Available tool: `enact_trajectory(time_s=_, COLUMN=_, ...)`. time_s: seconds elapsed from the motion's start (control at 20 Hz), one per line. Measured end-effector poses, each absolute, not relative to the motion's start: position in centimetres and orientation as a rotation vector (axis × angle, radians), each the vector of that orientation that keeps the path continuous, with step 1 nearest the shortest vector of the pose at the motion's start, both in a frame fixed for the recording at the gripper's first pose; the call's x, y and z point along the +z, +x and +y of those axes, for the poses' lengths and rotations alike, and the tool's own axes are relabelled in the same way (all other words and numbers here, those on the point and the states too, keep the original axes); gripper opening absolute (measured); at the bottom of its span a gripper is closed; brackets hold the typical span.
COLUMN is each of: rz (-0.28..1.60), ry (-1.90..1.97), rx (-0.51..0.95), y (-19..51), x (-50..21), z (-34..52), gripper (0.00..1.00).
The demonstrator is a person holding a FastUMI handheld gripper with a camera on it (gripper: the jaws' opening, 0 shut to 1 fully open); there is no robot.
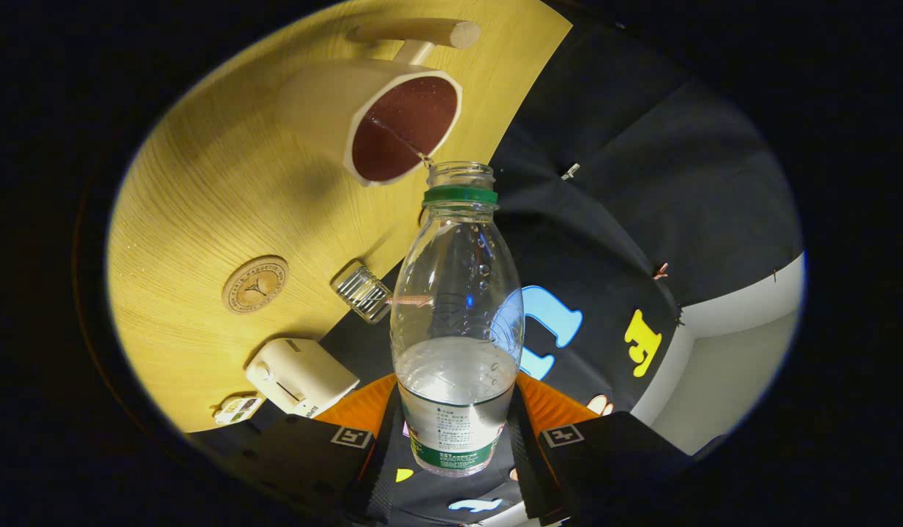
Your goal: Take the bottle from table, then pour the juice into the cup, finally place the bottle on the coaster
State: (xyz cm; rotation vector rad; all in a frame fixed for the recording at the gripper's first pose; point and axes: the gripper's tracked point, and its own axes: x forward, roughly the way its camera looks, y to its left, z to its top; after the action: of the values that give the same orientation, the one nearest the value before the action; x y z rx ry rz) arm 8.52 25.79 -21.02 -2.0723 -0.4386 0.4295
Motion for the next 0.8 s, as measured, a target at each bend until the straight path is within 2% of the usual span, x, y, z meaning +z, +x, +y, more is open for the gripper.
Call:
enact_trajectory(time_s=0.2, rz=-0.488, ry=-2.096, rx=0.429, y=8.4, x=-20.7, z=25.9, gripper=0.69)
enact_trajectory(time_s=0.45, rz=-0.462, ry=-2.092, rx=0.428, y=8.9, x=-20.8, z=25.6, gripper=0.69)
enact_trajectory(time_s=0.8, rz=-0.252, ry=-1.94, rx=0.465, y=7.9, x=-23.9, z=24.0, gripper=0.69)
